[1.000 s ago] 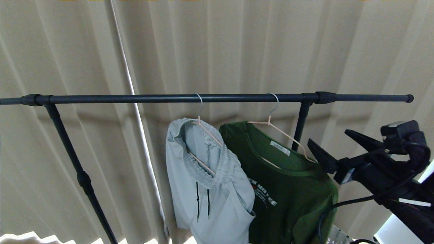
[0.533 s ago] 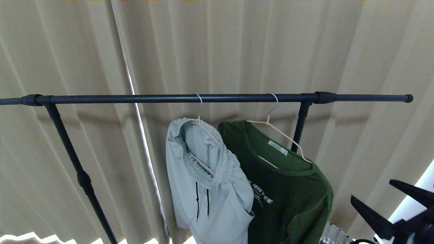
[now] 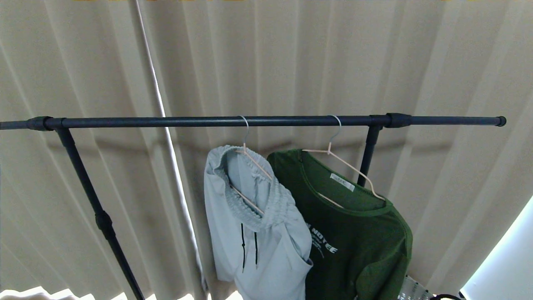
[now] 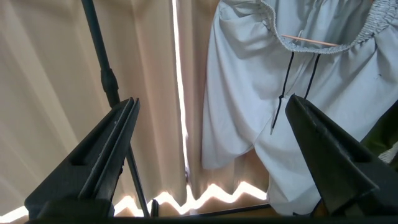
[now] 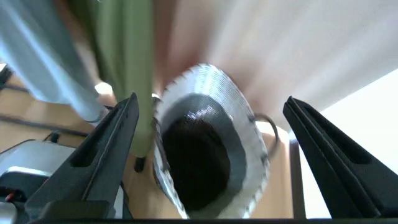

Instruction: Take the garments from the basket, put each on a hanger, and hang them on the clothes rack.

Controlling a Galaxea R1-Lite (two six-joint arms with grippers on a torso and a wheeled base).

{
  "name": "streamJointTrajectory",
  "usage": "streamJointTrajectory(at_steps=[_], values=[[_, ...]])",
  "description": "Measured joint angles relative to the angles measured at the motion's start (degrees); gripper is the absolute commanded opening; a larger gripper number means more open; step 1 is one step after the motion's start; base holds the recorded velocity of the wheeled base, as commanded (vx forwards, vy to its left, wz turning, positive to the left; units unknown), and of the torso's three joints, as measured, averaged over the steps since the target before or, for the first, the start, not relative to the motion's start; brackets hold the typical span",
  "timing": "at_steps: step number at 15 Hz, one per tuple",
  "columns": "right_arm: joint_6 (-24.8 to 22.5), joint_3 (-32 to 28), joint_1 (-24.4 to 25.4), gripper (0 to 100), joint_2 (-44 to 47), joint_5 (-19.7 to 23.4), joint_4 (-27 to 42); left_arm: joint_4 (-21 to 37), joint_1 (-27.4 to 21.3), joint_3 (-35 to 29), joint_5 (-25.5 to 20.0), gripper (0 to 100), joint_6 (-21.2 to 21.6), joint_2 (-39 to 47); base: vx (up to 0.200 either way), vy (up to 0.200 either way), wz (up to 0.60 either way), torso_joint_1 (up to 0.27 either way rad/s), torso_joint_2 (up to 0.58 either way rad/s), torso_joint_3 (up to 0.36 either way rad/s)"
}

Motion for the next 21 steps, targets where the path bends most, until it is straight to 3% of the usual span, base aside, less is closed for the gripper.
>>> streamJointTrajectory(at_steps=[3, 6, 11, 21], values=[[1.1, -1.4, -6.1, 100, -10.8, 0.6, 3.3, 0.0, 0.0, 0.0, 0.0, 100, 0.0, 0.0, 0.0, 0.0, 0.0, 0.0, 0.0, 0.0], [4.8, -1.0, -7.3, 100, -17.5, 4.0, 2.0, 0.0, 0.0, 0.0, 0.0, 100, 0.0, 0.0, 0.0, 0.0, 0.0, 0.0, 0.0, 0.0], [4.1, 0.5, -7.4, 100, -20.1, 17.9, -0.5, 0.0, 0.0, 0.0, 0.0, 100, 0.0, 0.0, 0.0, 0.0, 0.0, 0.0, 0.0, 0.0], [2.6, 1.4, -7.4, 100, -20.2, 20.2, -1.2, 0.0, 0.0, 0.0, 0.0, 100, 0.0, 0.0, 0.0, 0.0, 0.0, 0.0, 0.0, 0.0]])
